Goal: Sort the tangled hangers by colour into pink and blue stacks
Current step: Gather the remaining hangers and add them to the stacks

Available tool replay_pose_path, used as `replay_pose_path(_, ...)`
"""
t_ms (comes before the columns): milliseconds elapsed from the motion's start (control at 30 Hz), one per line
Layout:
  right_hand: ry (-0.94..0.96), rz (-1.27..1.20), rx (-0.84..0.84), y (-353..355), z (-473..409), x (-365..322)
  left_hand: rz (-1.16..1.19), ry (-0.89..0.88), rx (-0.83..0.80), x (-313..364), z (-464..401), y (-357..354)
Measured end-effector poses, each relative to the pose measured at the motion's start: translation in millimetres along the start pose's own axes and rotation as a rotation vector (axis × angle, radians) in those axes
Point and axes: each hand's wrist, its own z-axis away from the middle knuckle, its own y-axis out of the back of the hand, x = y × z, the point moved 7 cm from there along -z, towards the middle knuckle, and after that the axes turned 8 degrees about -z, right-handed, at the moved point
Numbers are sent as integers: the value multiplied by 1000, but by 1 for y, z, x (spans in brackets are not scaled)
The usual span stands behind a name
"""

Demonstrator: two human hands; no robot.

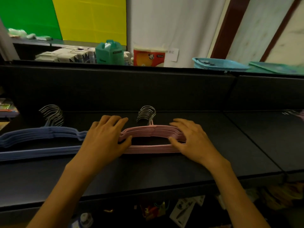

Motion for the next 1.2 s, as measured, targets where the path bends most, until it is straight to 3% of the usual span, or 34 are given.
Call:
replay_pose_path(433,-342,200,190,98,112,137,56,-264,5,158,-48,-6)
replay_pose_path(933,-619,290,273,248,316,363,172,-558,31,505,-63,1)
replay_pose_path(1200,-720,277,294,295,377,468,202,-627,22,640,-96,-6)
